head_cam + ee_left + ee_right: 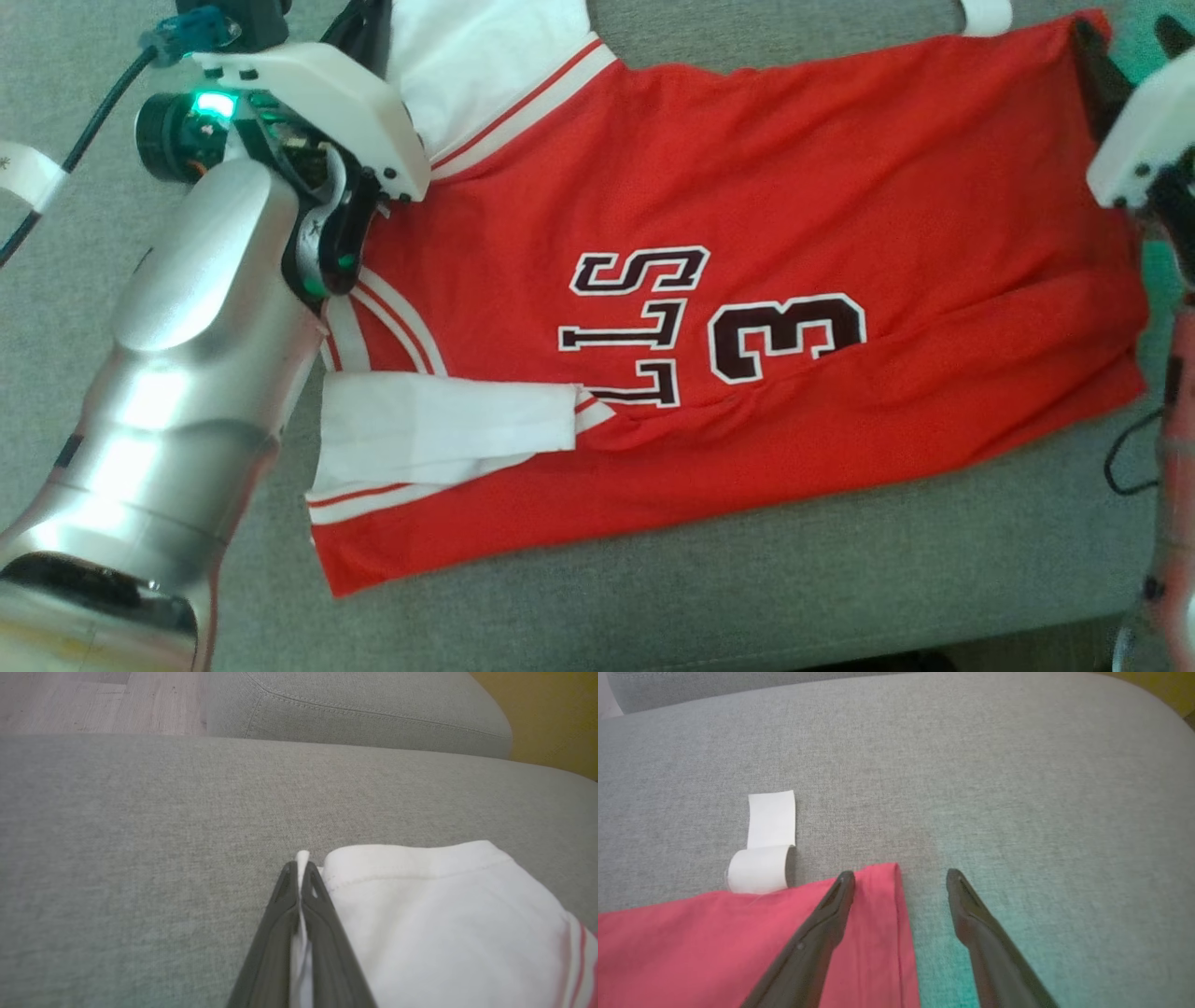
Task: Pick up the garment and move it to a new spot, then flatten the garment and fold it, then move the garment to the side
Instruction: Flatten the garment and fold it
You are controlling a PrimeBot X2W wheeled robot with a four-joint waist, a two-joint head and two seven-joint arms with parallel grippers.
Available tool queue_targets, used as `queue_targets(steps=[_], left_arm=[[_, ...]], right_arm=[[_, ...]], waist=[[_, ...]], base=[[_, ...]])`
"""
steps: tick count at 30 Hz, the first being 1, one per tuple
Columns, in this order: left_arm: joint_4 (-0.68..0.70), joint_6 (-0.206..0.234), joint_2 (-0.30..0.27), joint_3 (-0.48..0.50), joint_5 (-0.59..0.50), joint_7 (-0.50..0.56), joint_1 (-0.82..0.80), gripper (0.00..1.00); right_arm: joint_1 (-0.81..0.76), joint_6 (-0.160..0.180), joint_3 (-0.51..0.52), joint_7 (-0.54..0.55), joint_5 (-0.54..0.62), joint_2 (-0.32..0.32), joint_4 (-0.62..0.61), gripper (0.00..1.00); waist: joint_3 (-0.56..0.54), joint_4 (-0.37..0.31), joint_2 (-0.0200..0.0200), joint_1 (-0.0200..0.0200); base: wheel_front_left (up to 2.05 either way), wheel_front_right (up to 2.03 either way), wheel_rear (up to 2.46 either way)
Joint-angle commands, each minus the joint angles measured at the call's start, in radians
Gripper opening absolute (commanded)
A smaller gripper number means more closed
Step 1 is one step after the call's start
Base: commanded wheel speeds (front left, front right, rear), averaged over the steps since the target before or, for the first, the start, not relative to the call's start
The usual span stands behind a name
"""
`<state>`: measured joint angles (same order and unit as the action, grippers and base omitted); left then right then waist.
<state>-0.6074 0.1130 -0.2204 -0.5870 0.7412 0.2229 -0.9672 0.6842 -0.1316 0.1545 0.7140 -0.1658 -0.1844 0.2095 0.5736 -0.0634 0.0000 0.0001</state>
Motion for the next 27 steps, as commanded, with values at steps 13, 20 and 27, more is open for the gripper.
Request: queue_targets(steps=[13, 20, 27], left_arm=[[0.045, 0.001, -0.040, 0.035, 0.036, -0.047, 0.083, 0.00], [0.118, -0.090, -0.030, 0.081, 0.040, -0.335, 0.170, 0.00], [0.205, -0.208, -0.023, 0.092, 0.046, -0.475, 0.307, 0.00]], right_arm=[[0.030, 0.001, -0.108, 0.022, -0.033, -0.061, 0.080, 0.00], [0.022, 0.001, -0.097, -0.147, -0.042, -0.050, 0.108, 0.00], [-0.033, 0.001, -0.116, -0.253, -0.082, -0.076, 0.144, 0.00]], waist=[[-0.025, 0.018, 0.0000, -0.0001], [-0.085, 0.038, 0.0000, -0.0001], [-0.170, 0.077, 0.0000, -0.0001]], base=[[0.00, 0.00, 0.00], [0.00, 0.00, 0.00], [0.00, 0.00, 0.00]])
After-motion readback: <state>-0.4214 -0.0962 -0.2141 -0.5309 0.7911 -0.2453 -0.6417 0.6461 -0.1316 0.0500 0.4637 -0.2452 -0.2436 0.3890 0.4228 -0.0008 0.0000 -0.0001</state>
